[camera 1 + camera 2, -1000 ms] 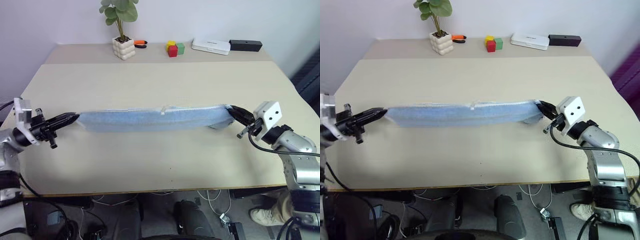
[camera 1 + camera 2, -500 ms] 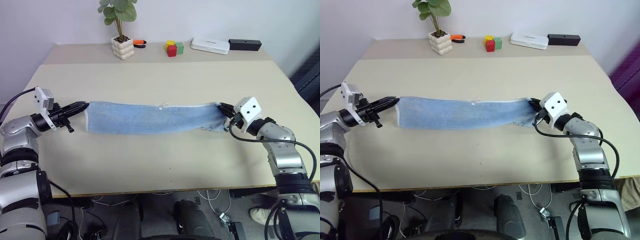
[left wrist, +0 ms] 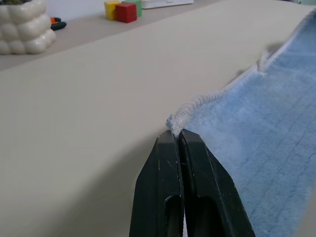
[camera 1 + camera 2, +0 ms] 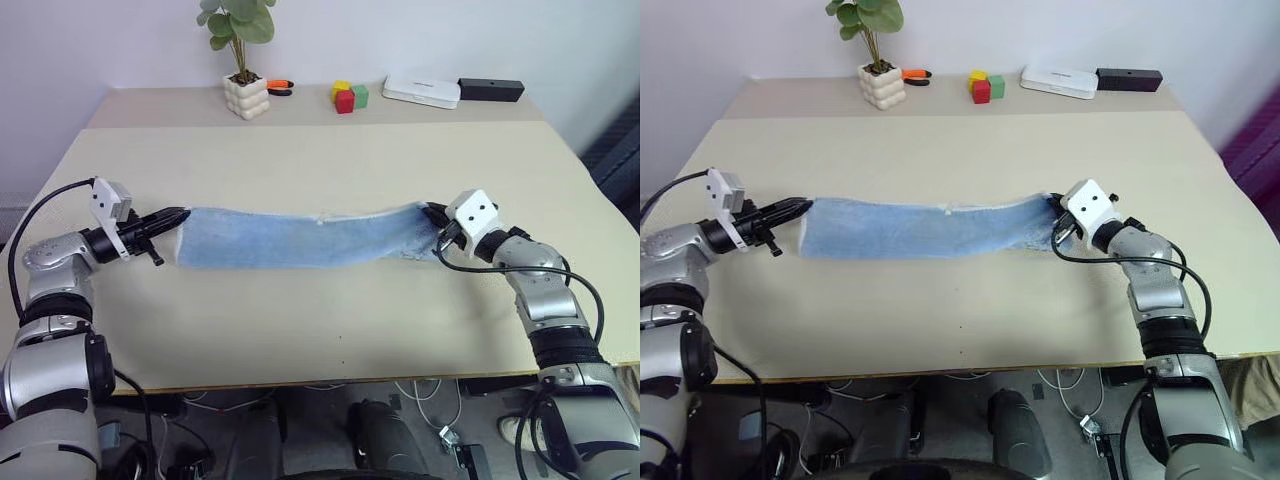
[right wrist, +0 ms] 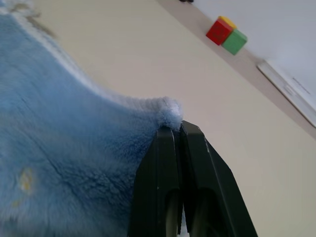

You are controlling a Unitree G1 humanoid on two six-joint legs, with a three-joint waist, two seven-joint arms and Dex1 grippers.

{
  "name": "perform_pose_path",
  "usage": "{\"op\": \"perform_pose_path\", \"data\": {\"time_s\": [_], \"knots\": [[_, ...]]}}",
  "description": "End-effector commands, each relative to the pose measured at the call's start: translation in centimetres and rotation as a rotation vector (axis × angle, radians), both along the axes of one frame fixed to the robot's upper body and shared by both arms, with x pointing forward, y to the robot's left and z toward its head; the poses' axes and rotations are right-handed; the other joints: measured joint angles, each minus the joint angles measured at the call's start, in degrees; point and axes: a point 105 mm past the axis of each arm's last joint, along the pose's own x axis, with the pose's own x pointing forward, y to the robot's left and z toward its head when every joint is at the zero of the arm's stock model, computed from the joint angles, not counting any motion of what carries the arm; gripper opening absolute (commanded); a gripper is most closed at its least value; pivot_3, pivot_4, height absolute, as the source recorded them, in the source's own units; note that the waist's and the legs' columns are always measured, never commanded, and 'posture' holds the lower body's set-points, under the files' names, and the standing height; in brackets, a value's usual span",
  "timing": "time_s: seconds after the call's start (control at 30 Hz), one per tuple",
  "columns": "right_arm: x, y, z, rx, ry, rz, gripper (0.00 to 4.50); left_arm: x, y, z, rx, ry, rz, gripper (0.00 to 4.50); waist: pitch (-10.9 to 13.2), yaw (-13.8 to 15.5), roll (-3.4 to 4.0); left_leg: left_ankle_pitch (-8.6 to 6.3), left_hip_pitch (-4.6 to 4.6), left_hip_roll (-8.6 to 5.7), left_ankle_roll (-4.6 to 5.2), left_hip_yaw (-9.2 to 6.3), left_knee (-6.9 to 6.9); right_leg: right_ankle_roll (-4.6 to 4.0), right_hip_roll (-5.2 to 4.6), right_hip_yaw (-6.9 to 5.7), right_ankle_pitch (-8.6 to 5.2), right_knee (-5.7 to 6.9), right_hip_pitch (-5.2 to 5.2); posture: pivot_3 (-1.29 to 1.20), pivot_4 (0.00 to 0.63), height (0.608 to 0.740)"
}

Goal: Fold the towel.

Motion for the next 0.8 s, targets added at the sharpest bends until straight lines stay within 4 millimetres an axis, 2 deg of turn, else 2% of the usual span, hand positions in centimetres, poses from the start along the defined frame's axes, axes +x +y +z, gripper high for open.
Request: {"op": "perform_pose_path", "data": {"time_s": [0.03, 0.2, 0.33, 0.37, 0.4, 0.47, 0.63, 0.67, 0.8], "knots": [[0.5, -0.3, 1.7, -0.002, -0.062, -0.015, 0.03, 0.0, 0.4, -0.1, 0.048, -0.008, 0.020, 0.00, 0.0, 0.0, 0.00, 0.00, 0.00, 0.00, 0.00, 0.00, 0.00, 0.00, 0.00, 0.00, 0.00, 0.00, 0.00, 0.00, 0.150, 0.740], [0.8, -0.2, 1.2, 0.001, -0.034, -0.018, 0.03, -0.1, 0.5, -1.5, 0.070, 0.039, 0.042, 0.00, 0.0, -0.1, 0.00, 0.00, 0.01, 0.00, 0.00, 0.00, -0.02, 0.00, 0.00, 0.00, 0.00, 0.01, -0.01, 0.00, 0.150, 0.740], [0.9, -0.2, 0.5, 0.099, 0.048, -0.024, 0.03, -0.1, 0.3, -2.0, 0.031, 0.087, 0.041, 0.00, 0.0, 0.0, 0.00, 0.00, 0.00, 0.00, 0.00, 0.00, -0.01, 0.00, 0.00, 0.00, 0.00, 0.01, 0.00, 0.00, 0.150, 0.740], [1.0, -0.4, 0.5, 0.106, 0.051, -0.031, 0.57, -0.1, 0.3, -2.0, 0.022, 0.092, 0.044, 0.56, 0.0, 0.0, 0.00, 0.00, 0.00, 0.00, 0.00, 0.00, -0.01, 0.00, 0.00, 0.00, 0.00, 0.01, 0.00, 0.00, 0.150, 0.740], [0.9, -0.5, 0.5, 0.108, 0.053, -0.028, 0.85, -0.2, 0.3, -2.0, 0.008, 0.104, 0.031, 0.83, 0.0, 0.0, 0.00, 0.00, 0.00, 0.00, 0.00, 0.00, 0.00, 0.00, 0.00, 0.00, 0.00, 0.01, 0.00, 0.00, 0.150, 0.740], [0.8, -0.6, 0.7, 0.091, 0.042, -0.026, 1.74, -0.1, 0.5, -1.7, 0.023, 0.080, 0.043, 1.72, 0.0, -0.1, 0.00, 0.00, 0.00, 0.00, 0.00, 0.00, -0.01, 0.00, 0.00, 0.00, 0.00, 0.01, 0.00, 0.00, 0.150, 0.740], [0.7, -1.4, 1.3, 0.067, 0.027, -0.045, 4.21, -0.4, 1.1, -1.2, 0.040, 0.061, 0.051, 4.18, 0.0, 0.0, 0.00, 0.00, 0.00, 0.00, 0.00, 0.00, -0.01, 0.00, 0.00, 0.00, 0.00, 0.01, -0.01, 0.00, 0.150, 0.740], [0.8, -1.7, 1.4, 0.063, 0.022, -0.054, 4.48, -0.5, 1.3, -1.1, 0.047, 0.060, 0.053, 4.44, 0.0, -0.1, 0.00, 0.00, 0.00, 0.00, 0.00, 0.00, -0.01, 0.00, 0.00, 0.00, 0.00, 0.01, -0.01, 0.00, 0.150, 0.740], [0.8, -3.0, 1.8, 0.041, 0.008, -0.100, 4.48, -1.1, 2.3, -0.6, 0.063, 0.049, 0.063, 4.44, 0.0, -0.1, 0.00, 0.00, 0.01, 0.00, 0.00, 0.00, -0.03, 0.00, 0.00, 0.00, 0.00, 0.01, -0.02, 0.00, 0.150, 0.740]]}}
